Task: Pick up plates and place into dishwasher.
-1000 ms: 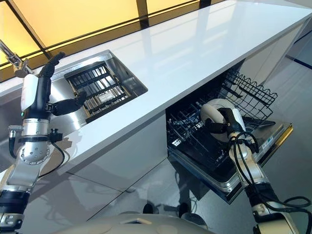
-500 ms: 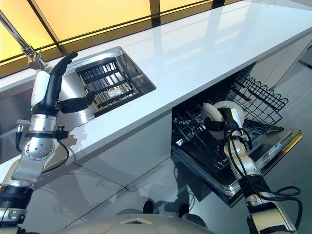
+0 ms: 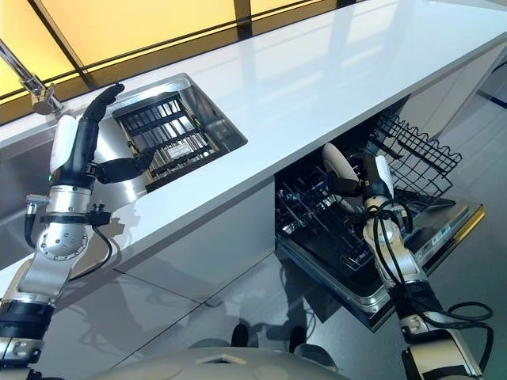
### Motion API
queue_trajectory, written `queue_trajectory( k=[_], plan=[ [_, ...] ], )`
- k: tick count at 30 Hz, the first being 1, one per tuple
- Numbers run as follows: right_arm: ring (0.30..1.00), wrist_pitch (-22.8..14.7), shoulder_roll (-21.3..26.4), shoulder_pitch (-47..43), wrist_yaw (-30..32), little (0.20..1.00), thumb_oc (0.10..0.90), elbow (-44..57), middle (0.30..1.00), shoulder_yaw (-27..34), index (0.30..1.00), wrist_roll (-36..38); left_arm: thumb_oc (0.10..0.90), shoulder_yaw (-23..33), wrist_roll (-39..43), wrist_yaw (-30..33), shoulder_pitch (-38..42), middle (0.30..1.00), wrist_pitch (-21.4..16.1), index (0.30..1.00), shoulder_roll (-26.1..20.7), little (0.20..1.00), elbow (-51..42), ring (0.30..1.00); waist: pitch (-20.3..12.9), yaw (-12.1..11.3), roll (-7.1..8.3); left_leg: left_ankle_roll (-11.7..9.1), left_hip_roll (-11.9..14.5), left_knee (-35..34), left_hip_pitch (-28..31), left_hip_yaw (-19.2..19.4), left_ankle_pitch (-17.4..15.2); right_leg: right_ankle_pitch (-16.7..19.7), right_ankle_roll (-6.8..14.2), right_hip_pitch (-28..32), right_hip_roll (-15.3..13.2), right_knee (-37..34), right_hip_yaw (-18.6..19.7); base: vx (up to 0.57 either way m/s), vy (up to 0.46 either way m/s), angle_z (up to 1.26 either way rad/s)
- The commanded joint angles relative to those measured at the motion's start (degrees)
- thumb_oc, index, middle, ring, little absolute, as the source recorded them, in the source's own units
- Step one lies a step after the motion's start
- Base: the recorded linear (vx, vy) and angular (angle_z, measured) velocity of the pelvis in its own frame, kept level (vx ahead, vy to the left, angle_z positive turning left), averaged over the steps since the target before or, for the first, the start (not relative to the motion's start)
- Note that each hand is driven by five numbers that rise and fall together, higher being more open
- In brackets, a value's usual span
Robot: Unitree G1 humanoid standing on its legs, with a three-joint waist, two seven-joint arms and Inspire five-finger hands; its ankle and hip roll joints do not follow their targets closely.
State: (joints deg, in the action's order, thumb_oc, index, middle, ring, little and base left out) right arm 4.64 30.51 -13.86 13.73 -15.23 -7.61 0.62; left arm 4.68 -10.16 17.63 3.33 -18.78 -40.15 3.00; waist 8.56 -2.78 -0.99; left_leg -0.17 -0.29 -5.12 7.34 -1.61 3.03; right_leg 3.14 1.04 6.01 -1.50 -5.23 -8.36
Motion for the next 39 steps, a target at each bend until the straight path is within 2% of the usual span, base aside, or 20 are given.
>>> queue_trajectory(
  k=[1,6,10,14,19,23,30,39],
  plan=[
    [0.300,-6.99,4.25,-3.74,-1.60,0.200,0.100,8.31,0.300,3.69,0.300,0.93,0.800,1.54,2.01,1.77,5.51,0.900,-3.71,0.900,-3.51,0.900,-0.10,0.900,-4.64,1.20,-0.01,1.46,-2.59,1.93,0.31,3.17,-7.21,-9.44,1.52,0.67,2.10,6.53,-1.43,0.01,0.010,-0.05],
    [0.300,-4.79,4.16,-2.66,-6.87,0.200,0.100,7.84,0.300,3.49,0.300,1.79,0.800,1.16,1.60,1.68,5.57,0.900,-4.23,0.900,-3.30,0.900,0.35,0.900,-4.70,1.44,0.17,1.44,-2.59,1.70,0.51,3.52,-7.23,-9.38,1.71,0.59,1.96,6.56,-1.49,0.00,0.002,-0.01],
    [0.300,-1.59,4.76,-1.86,-10.46,0.200,0.100,5.94,0.300,3.00,0.300,1.93,0.800,1.29,1.78,1.49,5.48,0.900,-4.22,0.900,-3.62,0.900,0.48,0.900,-4.69,1.46,0.31,1.38,-2.56,1.38,0.57,3.65,-7.04,-9.35,1.80,0.54,1.94,6.57,-1.60,0.00,0.000,0.00],
    [0.300,-0.38,5.05,-1.84,-12.43,0.200,0.100,3.85,0.300,1.87,0.300,1.66,0.800,0.91,1.92,1.40,5.77,0.900,-3.61,0.900,-3.90,0.900,0.34,0.900,-4.67,1.32,0.35,1.30,-2.45,1.17,0.68,3.73,-6.94,-9.31,1.83,0.63,1.82,6.46,-1.92,0.00,0.000,0.00],
    [0.300,-3.51,4.20,-2.65,-12.28,0.200,0.100,3.21,0.300,0.62,0.300,4.03,0.800,0.51,1.48,1.44,6.02,0.900,-3.59,0.900,-3.69,0.900,0.85,0.900,-4.47,0.91,0.31,1.29,-2.37,1.08,0.66,3.51,-6.79,-9.31,1.78,0.67,1.72,6.58,-2.26,0.00,0.000,0.00],
    [0.300,-4.59,3.11,-2.14,-11.61,0.200,0.100,3.71,0.300,0.85,0.300,4.13,0.800,0.55,0.98,1.74,5.69,0.900,-3.98,0.900,-3.28,0.900,1.28,0.900,-4.44,0.80,0.23,1.25,-2.38,1.04,0.58,3.38,-6.77,-9.37,1.84,0.65,1.64,6.64,-2.43,0.00,0.000,0.00],
    [0.300,0.53,3.45,-1.87,-12.99,0.200,0.100,-1.42,0.300,-0.48,0.300,0.26,0.800,0.71,1.37,1.23,5.27,0.900,-3.49,0.900,-3.47,0.900,0.40,0.900,-4.33,0.24,0.22,1.08,-2.34,0.85,0.52,3.16,-6.64,-9.47,1.87,0.80,1.47,6.51,-3.13,0.00,0.000,0.00],
    [0.300,3.31,3.70,-7.45,-11.74,0.200,0.100,-10.06,0.300,-5.27,0.300,-0.98,0.800,-1.50,2.63,0.03,8.36,0.900,-2.64,0.900,-4.35,0.900,1.14,0.900,-4.02,-0.92,0.31,0.82,-2.28,1.16,0.55,2.78,-6.69,-9.50,1.57,1.27,1.43,6.42,-3.78,0.00,-0.001,0.00]
  ],
)
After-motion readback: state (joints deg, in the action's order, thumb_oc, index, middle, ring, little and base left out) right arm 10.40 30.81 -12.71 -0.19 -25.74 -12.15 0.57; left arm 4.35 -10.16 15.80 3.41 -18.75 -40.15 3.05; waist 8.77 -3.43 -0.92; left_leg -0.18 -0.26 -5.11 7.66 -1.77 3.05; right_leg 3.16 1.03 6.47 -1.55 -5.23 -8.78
